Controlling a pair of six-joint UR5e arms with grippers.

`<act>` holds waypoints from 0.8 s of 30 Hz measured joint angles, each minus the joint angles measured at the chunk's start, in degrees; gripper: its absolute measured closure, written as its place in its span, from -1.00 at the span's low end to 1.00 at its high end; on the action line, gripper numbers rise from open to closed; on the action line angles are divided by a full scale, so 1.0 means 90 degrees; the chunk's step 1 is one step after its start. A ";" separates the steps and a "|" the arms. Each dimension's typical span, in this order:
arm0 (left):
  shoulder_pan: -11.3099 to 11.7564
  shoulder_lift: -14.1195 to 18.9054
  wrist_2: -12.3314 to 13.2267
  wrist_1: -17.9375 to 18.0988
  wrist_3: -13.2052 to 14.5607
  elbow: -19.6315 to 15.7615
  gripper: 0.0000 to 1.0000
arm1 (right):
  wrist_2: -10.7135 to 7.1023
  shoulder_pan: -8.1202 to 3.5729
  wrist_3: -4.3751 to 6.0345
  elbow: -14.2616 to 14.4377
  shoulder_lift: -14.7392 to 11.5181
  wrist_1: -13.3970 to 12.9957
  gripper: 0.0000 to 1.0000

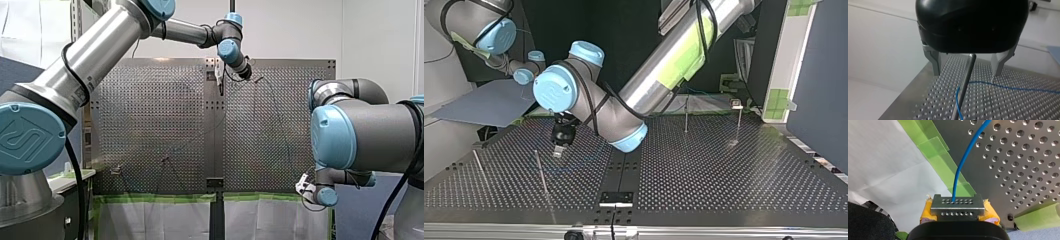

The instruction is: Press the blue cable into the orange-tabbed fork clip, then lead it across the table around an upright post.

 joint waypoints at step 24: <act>0.0002 -0.0002 -0.0490 -0.0039 0.0005 -0.0001 -0.96 | -0.0010 0.0007 -0.0084 -0.0001 0.0000 0.0075 1.00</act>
